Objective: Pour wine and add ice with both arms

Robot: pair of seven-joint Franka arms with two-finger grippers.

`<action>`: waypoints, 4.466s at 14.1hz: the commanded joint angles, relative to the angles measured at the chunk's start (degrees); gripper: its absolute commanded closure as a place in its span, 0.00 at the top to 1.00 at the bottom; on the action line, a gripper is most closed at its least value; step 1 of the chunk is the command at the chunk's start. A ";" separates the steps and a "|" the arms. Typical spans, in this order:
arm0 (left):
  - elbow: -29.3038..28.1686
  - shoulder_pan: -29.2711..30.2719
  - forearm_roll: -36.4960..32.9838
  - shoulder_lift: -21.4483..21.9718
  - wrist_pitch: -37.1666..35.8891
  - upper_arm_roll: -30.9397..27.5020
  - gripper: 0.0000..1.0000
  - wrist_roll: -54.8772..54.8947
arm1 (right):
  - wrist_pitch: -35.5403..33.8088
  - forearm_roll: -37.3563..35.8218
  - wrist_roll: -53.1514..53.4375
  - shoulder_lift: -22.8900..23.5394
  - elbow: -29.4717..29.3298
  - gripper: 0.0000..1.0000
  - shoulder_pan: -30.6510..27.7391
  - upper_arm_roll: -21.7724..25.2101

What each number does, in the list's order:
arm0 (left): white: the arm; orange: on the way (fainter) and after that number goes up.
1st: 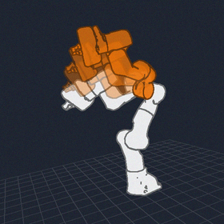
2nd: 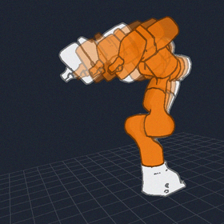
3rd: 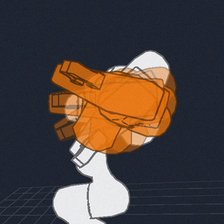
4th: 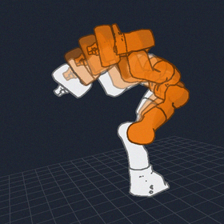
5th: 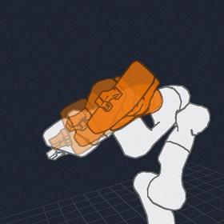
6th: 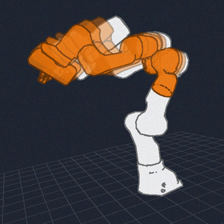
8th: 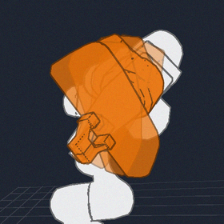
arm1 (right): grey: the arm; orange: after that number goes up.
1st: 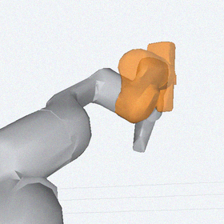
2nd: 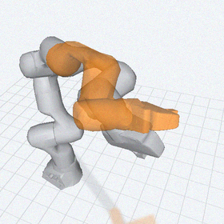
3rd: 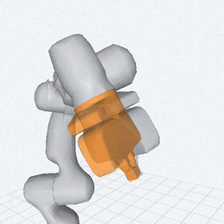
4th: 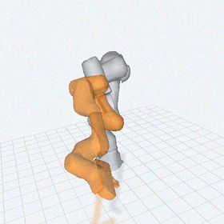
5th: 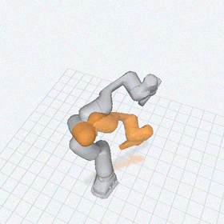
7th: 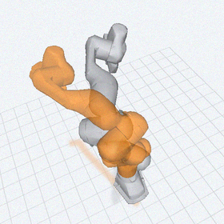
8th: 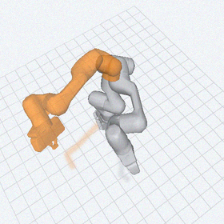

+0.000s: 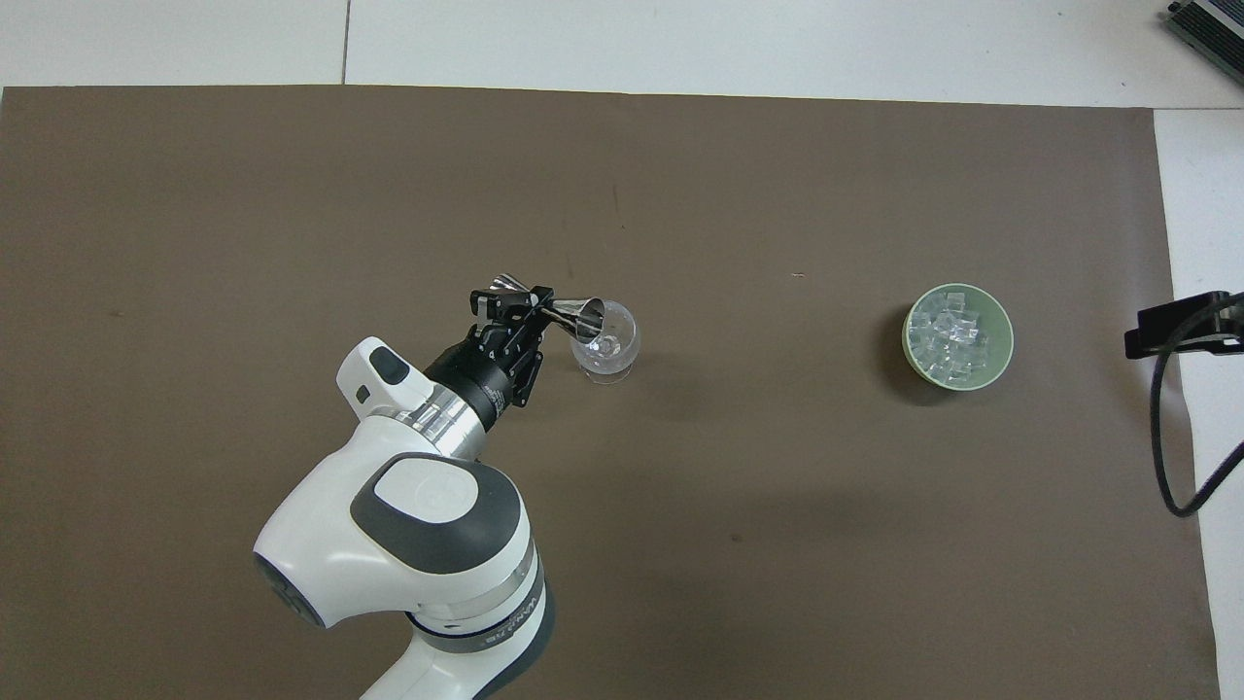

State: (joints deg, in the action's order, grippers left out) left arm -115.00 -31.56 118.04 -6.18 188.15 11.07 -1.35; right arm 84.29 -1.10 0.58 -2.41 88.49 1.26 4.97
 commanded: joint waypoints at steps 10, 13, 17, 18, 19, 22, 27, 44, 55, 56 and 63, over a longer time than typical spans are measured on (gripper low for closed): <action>2.50 -1.92 -2.72 -1.29 4.16 -0.69 0.00 1.70 | 0.35 0.57 0.21 -1.28 1.34 1.00 -0.12 -0.13; 2.50 -2.01 -2.72 -1.29 4.51 -0.61 0.00 3.37 | 0.35 0.57 0.21 -1.28 1.43 1.00 -0.12 -0.13; 2.59 -2.63 -3.69 -1.38 5.21 -0.61 0.00 4.16 | 0.44 0.57 0.21 -1.28 1.43 1.00 -0.12 -0.13; 2.59 -2.71 -3.78 -1.38 5.30 -0.69 0.00 4.43 | 0.44 0.57 0.21 -1.28 1.43 1.00 -0.12 -0.13; 2.68 -2.72 -4.39 -1.38 5.74 -0.61 0.00 4.52 | 0.44 0.57 0.21 -1.19 1.34 1.00 -0.12 -0.13; 3.03 -2.80 -4.74 -1.73 6.35 -0.61 0.00 5.65 | 0.35 0.57 0.21 -1.19 1.34 1.00 -0.12 -0.13; 3.29 -3.16 -5.01 -1.82 7.15 -0.61 0.00 7.32 | 0.43 0.57 0.21 -1.28 1.34 1.00 -0.12 -0.13; 4.43 -4.21 -9.14 -2.61 10.05 -0.61 0.00 11.28 | 0.43 0.57 0.21 -1.19 1.43 1.00 -0.12 -0.13; 6.10 -5.09 -11.77 -3.40 11.54 -0.69 0.00 14.45 | 0.43 0.57 0.21 -1.19 1.43 1.00 -0.12 -0.13; 6.19 -5.18 -11.78 -3.40 11.63 -0.69 0.00 15.14 | 0.35 0.57 0.04 -1.19 1.43 1.00 -0.03 -0.13; 6.19 -6.32 -13.53 -3.49 12.42 -0.78 0.00 17.79 | 1.14 0.57 0.39 -1.01 1.34 1.00 0.23 -0.22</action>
State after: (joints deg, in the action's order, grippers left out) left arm -110.18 -36.06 105.63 -8.82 198.57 11.15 15.90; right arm 84.32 -1.08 0.58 -2.42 88.49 1.89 4.93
